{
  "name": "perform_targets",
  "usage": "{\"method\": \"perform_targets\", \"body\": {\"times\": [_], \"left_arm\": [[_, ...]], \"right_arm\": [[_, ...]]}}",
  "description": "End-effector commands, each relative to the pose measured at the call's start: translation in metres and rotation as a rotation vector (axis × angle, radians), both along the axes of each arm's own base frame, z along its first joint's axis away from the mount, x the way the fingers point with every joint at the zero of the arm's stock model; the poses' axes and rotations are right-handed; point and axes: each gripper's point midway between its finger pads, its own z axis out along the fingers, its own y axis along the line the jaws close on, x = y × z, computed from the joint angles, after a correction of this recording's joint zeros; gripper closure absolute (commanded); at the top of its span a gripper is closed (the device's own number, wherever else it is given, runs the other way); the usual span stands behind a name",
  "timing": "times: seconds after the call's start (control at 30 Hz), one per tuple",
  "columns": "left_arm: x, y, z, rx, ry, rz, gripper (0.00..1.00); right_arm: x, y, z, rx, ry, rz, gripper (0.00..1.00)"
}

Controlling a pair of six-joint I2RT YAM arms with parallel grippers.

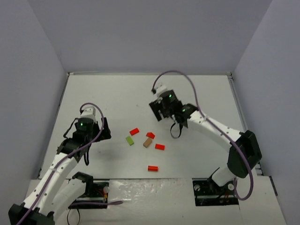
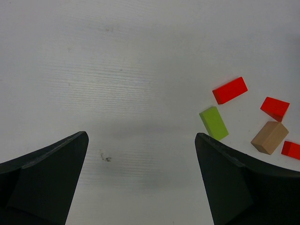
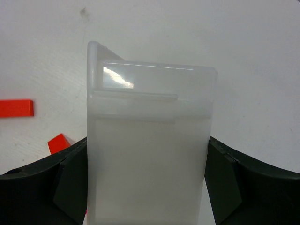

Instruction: Build the wood block tower

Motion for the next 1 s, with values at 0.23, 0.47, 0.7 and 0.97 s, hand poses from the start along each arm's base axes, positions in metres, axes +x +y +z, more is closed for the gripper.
{"method": "perform_targets", "body": {"times": [0.23,0.47,0.7,0.97], "left_arm": [[0.013,-0.014,0.015,-0.039,-0.07,-0.064,0.03],[0.013,-0.017,0.016,-0.038,-0.072,-0.082,0.03],[0.012,-0.016,0.016,-0.036,-0.074,-0.078,0.03],[0.013,-0.016,0.016,-0.037,-0.075,-0.077,0.03]], "right_arm": [[0.053,-0.04,0.003,0.601,0.308,-0.101,1.0],[0.07,-0.068,-0.03,0.666,0.389,-0.177,0.93],[0.091,-0.099,-0.031,0.592,0.305,-0.274,0.17],[0.095,-0.141,-0.021,0.433,0.181,-0.418,0.0]]}}
